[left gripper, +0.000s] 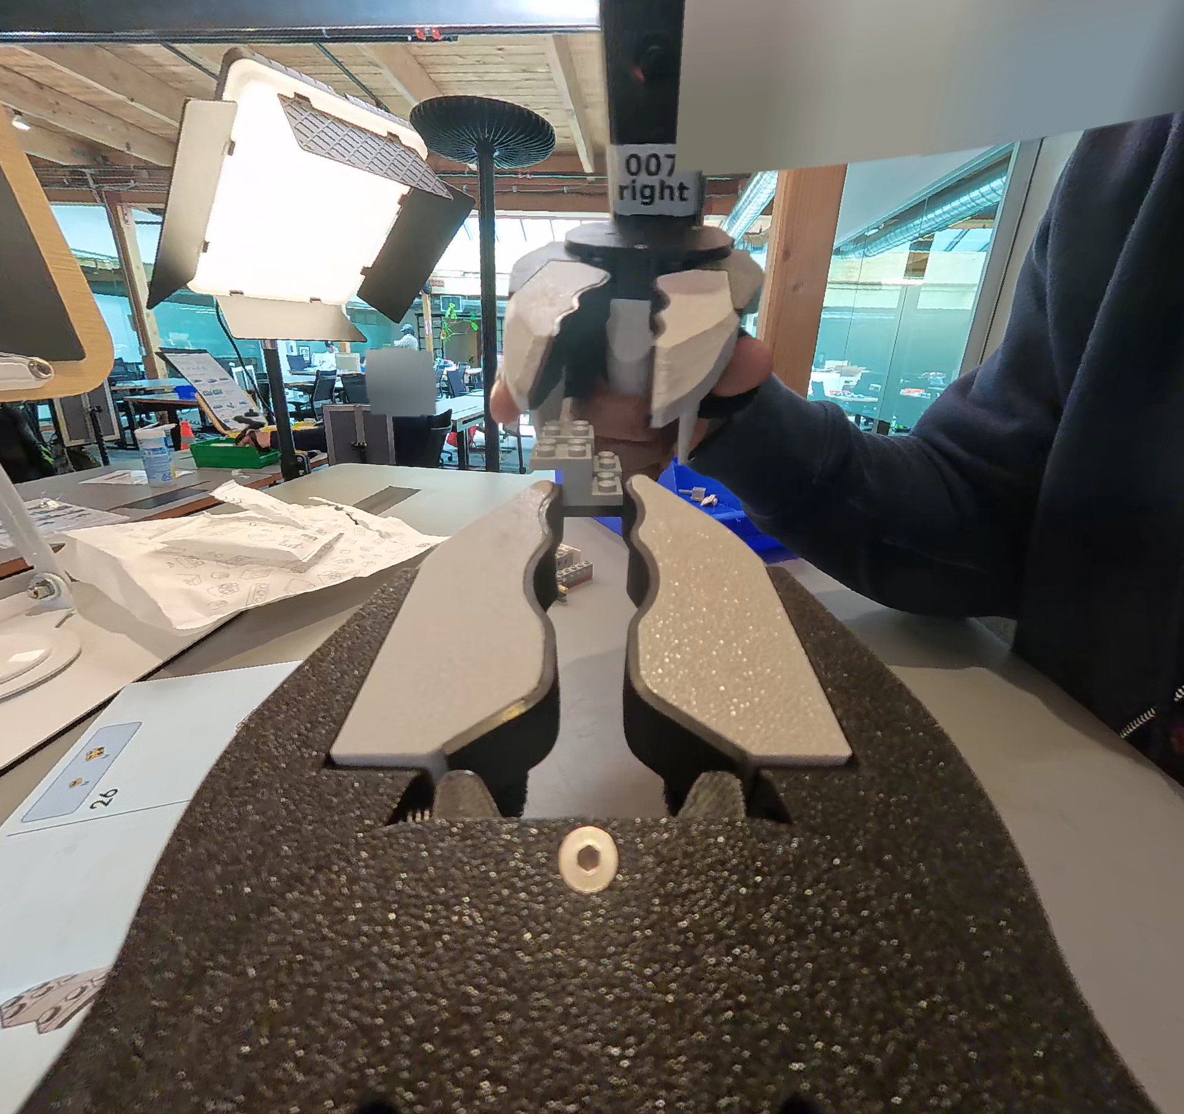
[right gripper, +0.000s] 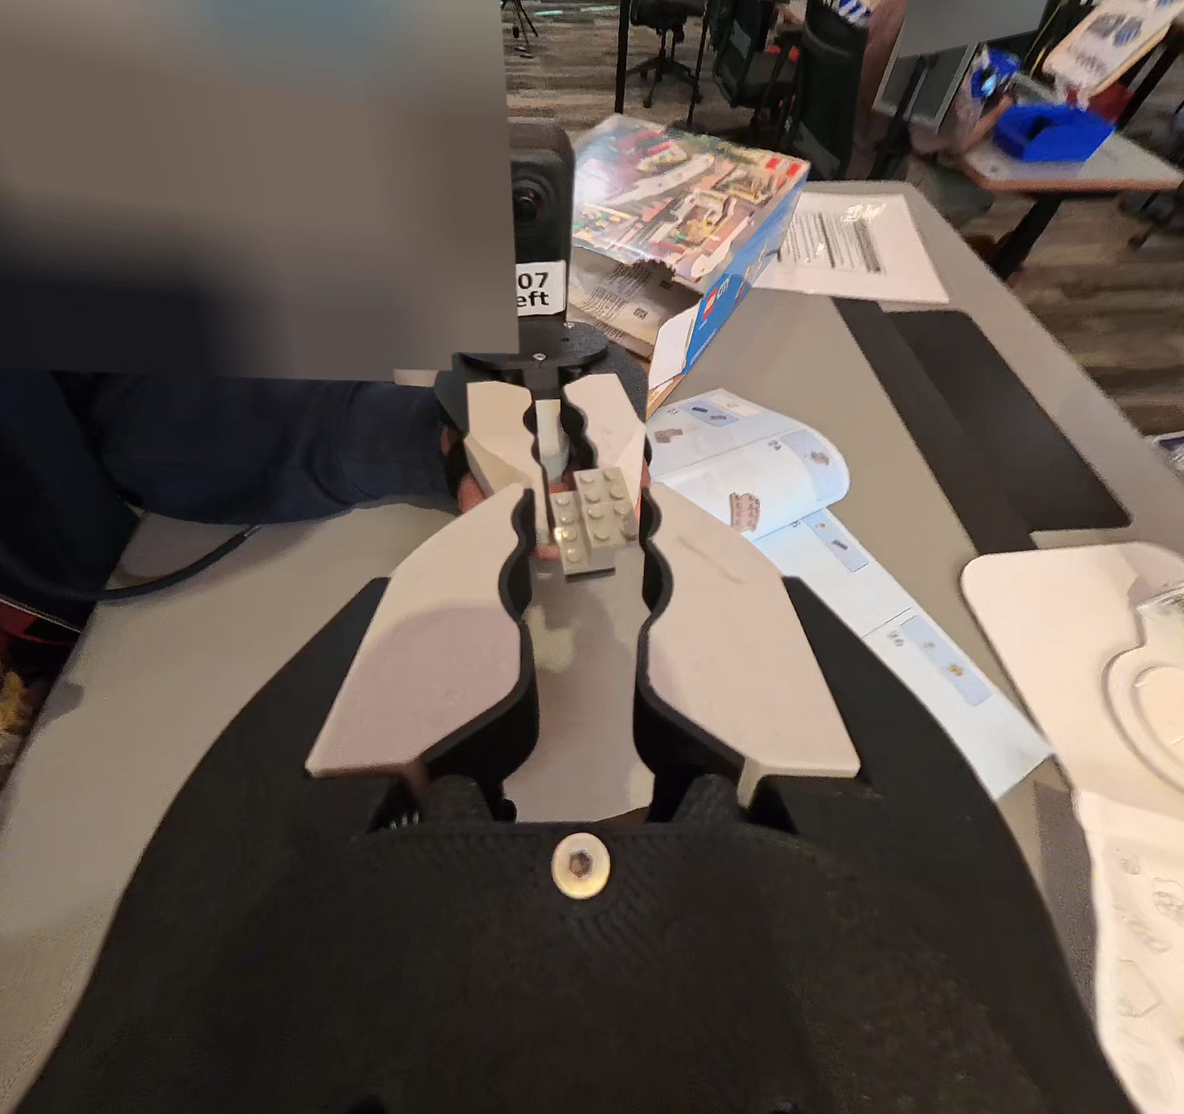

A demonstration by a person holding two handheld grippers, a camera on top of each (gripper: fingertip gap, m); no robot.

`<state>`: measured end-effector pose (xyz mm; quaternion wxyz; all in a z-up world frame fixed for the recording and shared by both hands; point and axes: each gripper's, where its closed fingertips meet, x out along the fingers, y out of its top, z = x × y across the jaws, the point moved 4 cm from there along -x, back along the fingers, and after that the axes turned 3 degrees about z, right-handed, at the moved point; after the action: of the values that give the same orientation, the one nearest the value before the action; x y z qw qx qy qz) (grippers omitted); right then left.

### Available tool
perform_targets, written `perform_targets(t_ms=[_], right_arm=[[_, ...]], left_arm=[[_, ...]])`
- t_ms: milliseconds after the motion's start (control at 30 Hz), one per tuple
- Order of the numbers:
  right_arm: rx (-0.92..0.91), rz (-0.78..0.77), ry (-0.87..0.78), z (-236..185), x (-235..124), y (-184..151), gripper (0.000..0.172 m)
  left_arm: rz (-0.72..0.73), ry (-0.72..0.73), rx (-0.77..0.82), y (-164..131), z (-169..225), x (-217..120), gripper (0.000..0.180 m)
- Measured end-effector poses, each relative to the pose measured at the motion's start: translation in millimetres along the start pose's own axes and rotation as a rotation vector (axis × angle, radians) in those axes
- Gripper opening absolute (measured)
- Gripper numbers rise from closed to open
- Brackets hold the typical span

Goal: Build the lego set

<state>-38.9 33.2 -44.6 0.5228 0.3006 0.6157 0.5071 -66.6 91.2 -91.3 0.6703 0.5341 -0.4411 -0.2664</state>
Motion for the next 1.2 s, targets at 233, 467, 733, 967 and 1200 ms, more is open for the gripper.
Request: perform_targets(t_ms=[233, 467, 733, 967, 1200], right_arm=[[-0.514, -0.027, -0.259, -4, -13, 2, 0.048], [-0.752, -0.089, -0.274, -18, -2, -6, 0.053], [-0.862, -0.078, -0.288, -29, 6, -4, 0.046], [-0.917, -0.116, -0.317, -31, 14, -6, 0.031], [-1.01, -0.16, -0.387, -25, 18, -9, 0.022]], left_arm=[[0.066, -0.044, -0.124, 7, -4, -8, 0.017], [0.105, -0.172, -0.228, 11, 5, -9, 0.016], [0.096, -0.247, -0.284, 9, 13, -5, 0.017], [0.073, -0.236, -0.276, 7, 14, -4, 0.017], [0.086, -0.196, -0.317, 7, 6, -5, 0.017]])
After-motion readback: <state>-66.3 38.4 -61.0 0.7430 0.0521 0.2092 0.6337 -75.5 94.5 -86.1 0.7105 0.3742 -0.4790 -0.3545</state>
